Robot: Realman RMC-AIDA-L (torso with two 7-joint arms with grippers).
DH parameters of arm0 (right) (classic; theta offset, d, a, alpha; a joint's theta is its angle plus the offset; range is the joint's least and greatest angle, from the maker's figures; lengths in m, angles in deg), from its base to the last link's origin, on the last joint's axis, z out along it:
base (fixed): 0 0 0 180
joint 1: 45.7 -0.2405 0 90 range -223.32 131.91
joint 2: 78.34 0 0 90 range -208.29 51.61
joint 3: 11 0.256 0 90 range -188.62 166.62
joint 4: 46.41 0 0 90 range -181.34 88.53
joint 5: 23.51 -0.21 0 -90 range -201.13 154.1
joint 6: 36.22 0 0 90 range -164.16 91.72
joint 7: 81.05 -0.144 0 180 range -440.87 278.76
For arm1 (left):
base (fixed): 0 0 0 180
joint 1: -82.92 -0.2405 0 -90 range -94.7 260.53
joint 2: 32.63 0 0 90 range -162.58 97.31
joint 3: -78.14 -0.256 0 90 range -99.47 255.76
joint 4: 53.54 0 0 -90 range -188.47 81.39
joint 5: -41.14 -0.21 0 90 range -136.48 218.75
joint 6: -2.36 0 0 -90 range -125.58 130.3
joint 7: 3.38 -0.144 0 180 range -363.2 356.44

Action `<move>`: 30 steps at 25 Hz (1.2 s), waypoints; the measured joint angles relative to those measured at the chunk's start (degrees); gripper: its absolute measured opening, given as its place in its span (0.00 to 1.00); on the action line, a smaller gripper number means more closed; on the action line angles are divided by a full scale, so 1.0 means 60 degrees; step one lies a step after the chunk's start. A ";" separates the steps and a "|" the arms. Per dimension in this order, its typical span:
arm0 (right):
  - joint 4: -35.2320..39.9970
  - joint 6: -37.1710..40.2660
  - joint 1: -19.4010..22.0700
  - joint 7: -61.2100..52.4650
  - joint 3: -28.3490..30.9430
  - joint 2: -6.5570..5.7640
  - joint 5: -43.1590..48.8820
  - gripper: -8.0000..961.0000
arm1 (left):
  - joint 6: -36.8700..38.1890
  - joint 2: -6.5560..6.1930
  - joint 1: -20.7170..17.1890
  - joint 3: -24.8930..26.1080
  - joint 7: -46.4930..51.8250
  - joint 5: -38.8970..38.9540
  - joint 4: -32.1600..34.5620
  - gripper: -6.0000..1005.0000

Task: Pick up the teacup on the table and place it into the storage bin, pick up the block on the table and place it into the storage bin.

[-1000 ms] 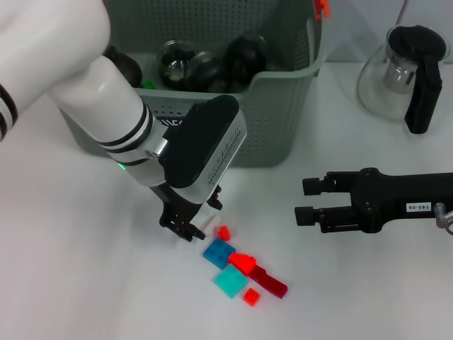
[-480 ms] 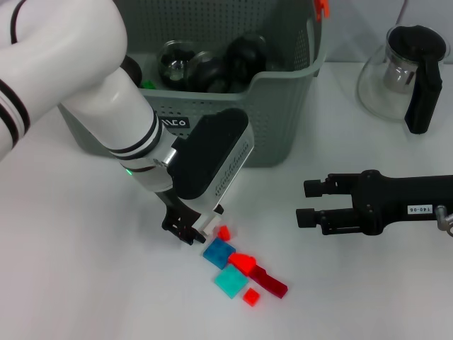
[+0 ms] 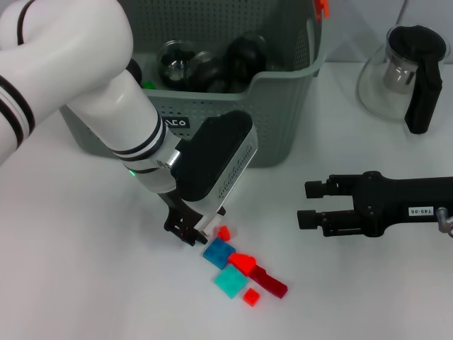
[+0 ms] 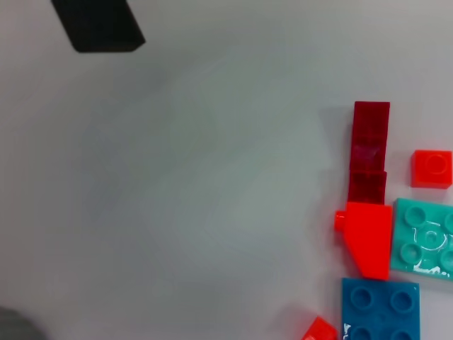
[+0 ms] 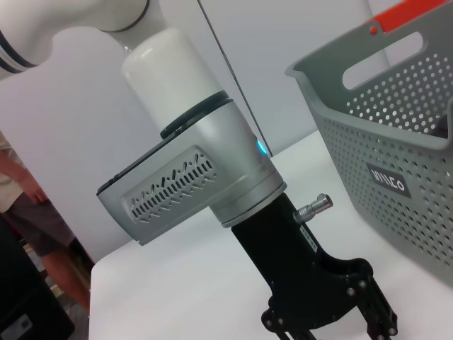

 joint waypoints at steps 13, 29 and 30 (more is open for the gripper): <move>0.0000 0.0042 0.0036 0.0001 0.0000 -0.0006 0.0000 0.82 | -0.0244 0.0011 0.0081 -0.0071 0.0406 0.0030 -0.0158 0.45; 0.0013 0.0136 0.0074 0.0136 0.0029 -0.0030 0.0001 0.82 | 0.4401 -0.0180 -0.0541 0.4728 0.1186 0.0952 0.3379 0.43; 0.0031 0.0159 0.0073 0.0139 0.0029 -0.0029 0.0000 0.82 | 0.4787 -0.0237 -0.0545 0.5409 0.1168 0.1307 0.3479 0.43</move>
